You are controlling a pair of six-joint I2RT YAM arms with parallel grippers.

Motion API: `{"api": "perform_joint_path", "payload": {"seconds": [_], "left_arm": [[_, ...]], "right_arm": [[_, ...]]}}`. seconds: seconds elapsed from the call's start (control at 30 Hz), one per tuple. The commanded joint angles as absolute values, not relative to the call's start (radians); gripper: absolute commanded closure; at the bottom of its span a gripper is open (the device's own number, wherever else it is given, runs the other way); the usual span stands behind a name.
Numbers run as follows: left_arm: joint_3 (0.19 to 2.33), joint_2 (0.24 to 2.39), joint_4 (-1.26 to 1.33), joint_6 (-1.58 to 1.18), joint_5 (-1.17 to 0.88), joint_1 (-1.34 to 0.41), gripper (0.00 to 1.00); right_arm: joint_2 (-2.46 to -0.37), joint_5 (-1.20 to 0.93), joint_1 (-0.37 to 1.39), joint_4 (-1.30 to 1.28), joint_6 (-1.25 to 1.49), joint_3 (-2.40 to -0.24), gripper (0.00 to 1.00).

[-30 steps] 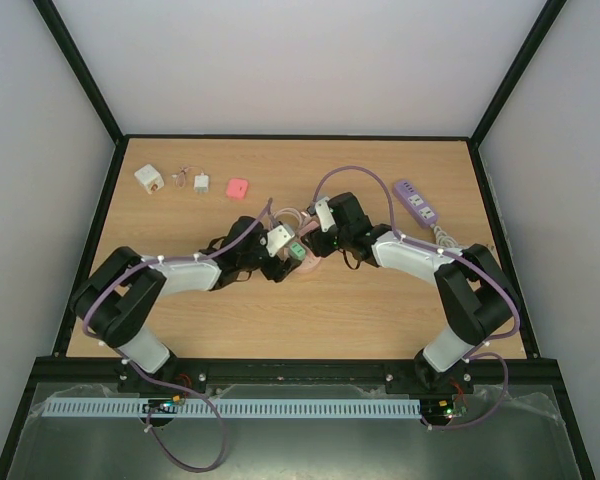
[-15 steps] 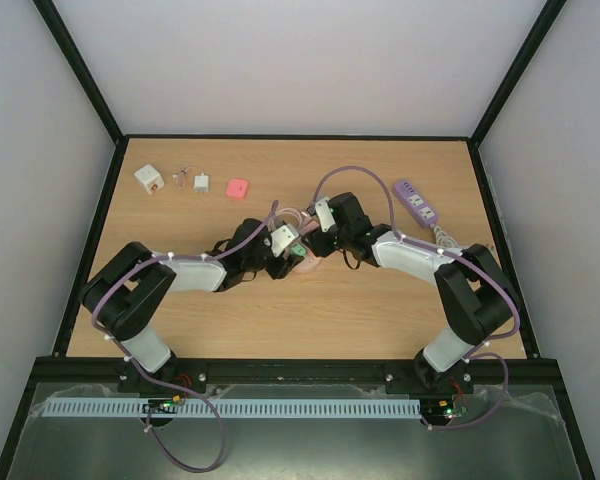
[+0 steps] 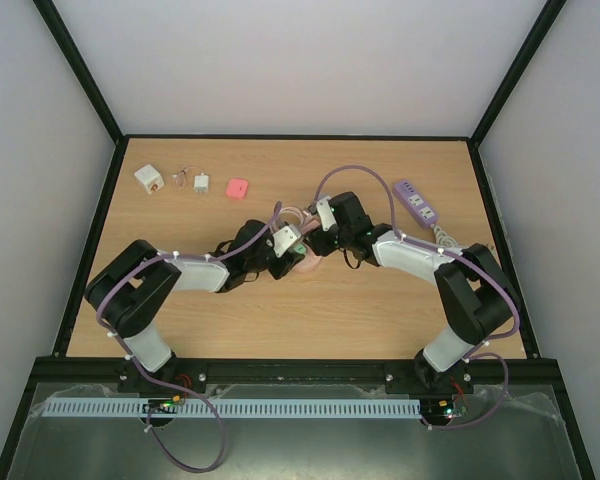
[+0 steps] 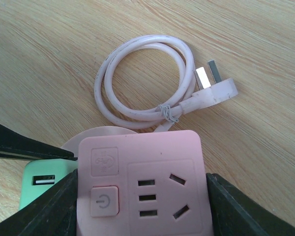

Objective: Pull the plug off the socket

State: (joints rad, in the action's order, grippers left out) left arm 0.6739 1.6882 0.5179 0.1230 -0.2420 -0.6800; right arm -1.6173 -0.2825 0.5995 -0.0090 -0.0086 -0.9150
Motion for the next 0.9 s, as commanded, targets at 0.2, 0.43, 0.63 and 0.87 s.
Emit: {"api": "perform_joint_path", "payload": {"seconds": [0.2, 0.43, 0.63, 0.87], "left_arm": [[0.650, 1.610, 0.603, 0.173, -0.200, -0.696, 0.68], [0.673, 1.588, 0.581, 0.087, -0.290, -0.695, 0.69], [0.684, 1.591, 0.578, 0.083, -0.301, -0.698, 0.71], [0.656, 1.564, 0.604, 0.189, -0.241, -0.727, 0.72]], "right_arm": [[-1.660, -0.238, 0.595, -0.047, -0.009, -0.907, 0.65], [-1.677, -0.189, 0.596, -0.047, -0.019, -0.908, 0.72], [-1.680, -0.193, 0.595, -0.048, -0.023, -0.907, 0.73], [-1.686, -0.199, 0.596, -0.050, -0.024, -0.909, 0.73]]}}
